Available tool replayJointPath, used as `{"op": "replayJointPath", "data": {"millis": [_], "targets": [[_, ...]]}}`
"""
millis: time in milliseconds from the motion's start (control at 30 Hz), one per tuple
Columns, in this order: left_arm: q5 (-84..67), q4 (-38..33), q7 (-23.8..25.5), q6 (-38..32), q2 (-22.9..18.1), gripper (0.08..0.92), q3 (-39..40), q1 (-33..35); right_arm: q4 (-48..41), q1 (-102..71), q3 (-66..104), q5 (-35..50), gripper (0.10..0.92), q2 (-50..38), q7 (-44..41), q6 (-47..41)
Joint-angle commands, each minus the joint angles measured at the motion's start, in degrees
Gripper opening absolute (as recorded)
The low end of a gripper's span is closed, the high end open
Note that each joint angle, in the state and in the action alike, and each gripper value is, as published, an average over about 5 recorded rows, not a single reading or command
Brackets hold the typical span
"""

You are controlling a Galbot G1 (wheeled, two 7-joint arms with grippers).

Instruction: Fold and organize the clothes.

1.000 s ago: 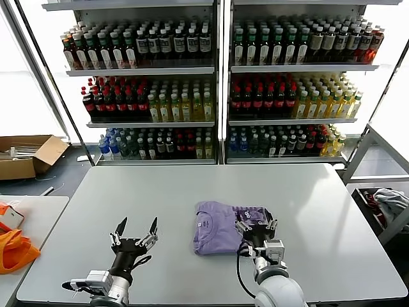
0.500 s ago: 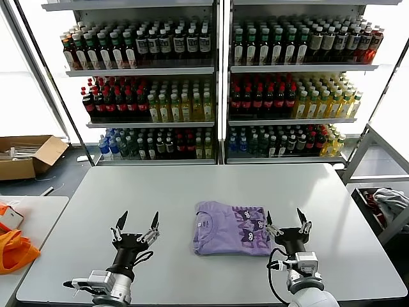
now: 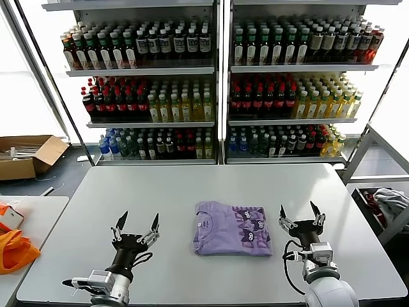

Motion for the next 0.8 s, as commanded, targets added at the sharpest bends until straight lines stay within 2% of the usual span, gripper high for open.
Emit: {"op": "replayJointPath", "data": {"millis": [33, 800], "targets": [[-1.72, 0.6, -0.51, -0.39, 0.14, 0.823, 0.3, -0.33, -1.31, 1.78, 0.54, 2.15, 0.823, -2.16, -0.78, -0.68], [-0.58, 0.13, -0.67, 0.68, -0.33, 0.823, -0.32, -0.35, -1.0, 1.92, -0.96, 2.05, 0.823, -1.38, -0.39, -1.33]]}}
